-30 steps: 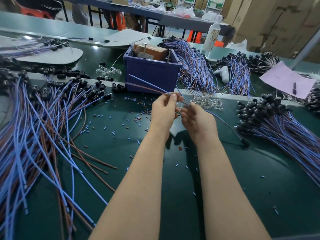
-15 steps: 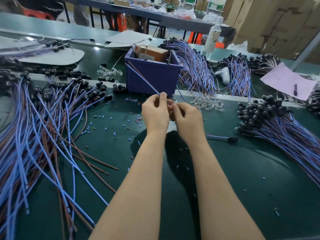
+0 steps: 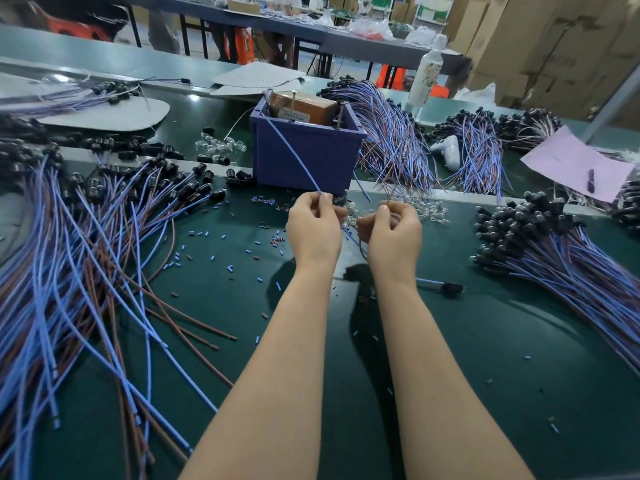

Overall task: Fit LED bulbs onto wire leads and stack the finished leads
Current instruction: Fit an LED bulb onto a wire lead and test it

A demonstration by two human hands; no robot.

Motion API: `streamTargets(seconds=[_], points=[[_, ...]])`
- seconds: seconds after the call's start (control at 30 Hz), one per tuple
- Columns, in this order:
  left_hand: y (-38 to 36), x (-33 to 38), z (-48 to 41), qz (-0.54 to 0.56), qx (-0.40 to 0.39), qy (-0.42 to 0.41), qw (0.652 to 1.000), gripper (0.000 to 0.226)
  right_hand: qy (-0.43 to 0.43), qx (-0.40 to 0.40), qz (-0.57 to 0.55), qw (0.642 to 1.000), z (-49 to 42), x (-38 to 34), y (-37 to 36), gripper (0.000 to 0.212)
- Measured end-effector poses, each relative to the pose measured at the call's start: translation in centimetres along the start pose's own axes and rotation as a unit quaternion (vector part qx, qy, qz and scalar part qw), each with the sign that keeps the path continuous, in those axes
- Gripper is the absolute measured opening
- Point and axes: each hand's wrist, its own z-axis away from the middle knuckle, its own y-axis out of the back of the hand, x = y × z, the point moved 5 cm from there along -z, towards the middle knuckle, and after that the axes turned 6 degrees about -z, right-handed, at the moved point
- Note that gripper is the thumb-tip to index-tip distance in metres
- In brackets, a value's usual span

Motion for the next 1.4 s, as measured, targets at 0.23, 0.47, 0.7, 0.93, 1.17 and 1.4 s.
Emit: streamTargets(seconds=[0.23, 0.47, 0.7, 0.93, 1.17, 1.4], points=[[0.6, -0.1, -0.6, -0.003, 0.020, 0.004, 1.000, 0.018, 0.040, -0.099, 0.098, 0.989, 1.0, -0.5, -1.5, 0.022], [0.3, -0.2, -0.5, -0.011, -0.012, 0.013, 1.000, 0.018, 0.057, -0.115, 0.128, 0.983, 1.3, -0.8, -1.7, 0.026], [0.1, 0.0, -0.2, -0.006, -0.023, 0.014, 1.000, 0.020, 0.050, -0.107, 0.126, 0.985, 1.3, -0.6, -1.6, 0.026], [0.0, 0.2, 0.1, -0.022, -0.003, -0.005, 1.000, 0.016, 0.050, -0.099, 0.122, 0.986, 1.3, -0.7, -1.5, 0.025], [0.3, 0.5, 0.5, -0.030, 0.029, -0.023, 0.999, 0.016, 0.054, -0.096, 0.121, 0.987, 1.3, -0.7, -1.6, 0.025], [0.4, 0.2, 0.2, -0.022, 0.021, -0.003, 1.000, 0.016, 0.061, -0.099, 0.119, 0.986, 1.4, -0.9, -1.6, 0.026]])
